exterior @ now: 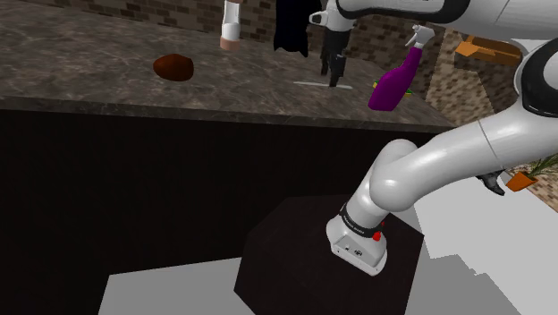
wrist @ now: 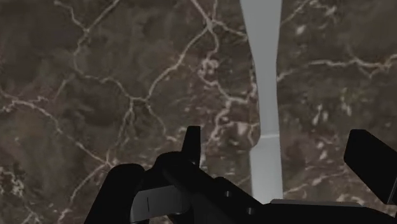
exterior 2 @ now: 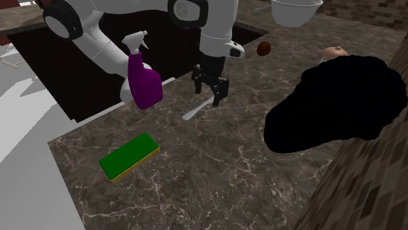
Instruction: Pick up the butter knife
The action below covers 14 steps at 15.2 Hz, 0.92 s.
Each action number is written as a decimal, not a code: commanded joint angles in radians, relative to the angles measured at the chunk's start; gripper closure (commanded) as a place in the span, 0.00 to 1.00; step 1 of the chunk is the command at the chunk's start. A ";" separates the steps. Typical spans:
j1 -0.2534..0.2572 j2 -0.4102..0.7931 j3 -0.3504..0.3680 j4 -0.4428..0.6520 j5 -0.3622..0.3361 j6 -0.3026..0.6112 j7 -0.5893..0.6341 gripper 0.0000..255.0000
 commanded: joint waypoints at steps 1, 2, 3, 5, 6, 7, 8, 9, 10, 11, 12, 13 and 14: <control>-0.002 -0.005 -0.005 -0.036 -0.005 0.030 0.006 0.00; -0.002 -0.005 -0.005 -0.036 -0.005 0.030 0.006 0.00; -0.002 -0.006 -0.005 -0.036 -0.005 0.030 0.006 0.00; -0.001 -0.004 -0.004 -0.035 -0.005 0.030 0.007 1.00; -0.002 -0.005 -0.005 -0.035 -0.005 0.031 0.006 1.00; -0.002 -0.005 -0.005 -0.036 -0.005 0.032 0.006 1.00; -0.003 -0.007 -0.006 -0.039 -0.006 0.032 0.005 1.00; -0.002 -0.004 -0.005 -0.034 -0.005 0.030 0.006 1.00; -0.001 -0.005 -0.004 -0.036 -0.005 0.030 0.007 1.00; -0.001 -0.003 -0.004 -0.033 -0.004 0.029 0.007 1.00; -0.001 -0.003 -0.004 -0.031 -0.004 0.028 0.007 1.00; -0.002 -0.005 -0.005 -0.036 -0.005 0.030 0.006 1.00; -0.002 -0.004 -0.002 -0.022 -0.003 0.018 0.003 1.00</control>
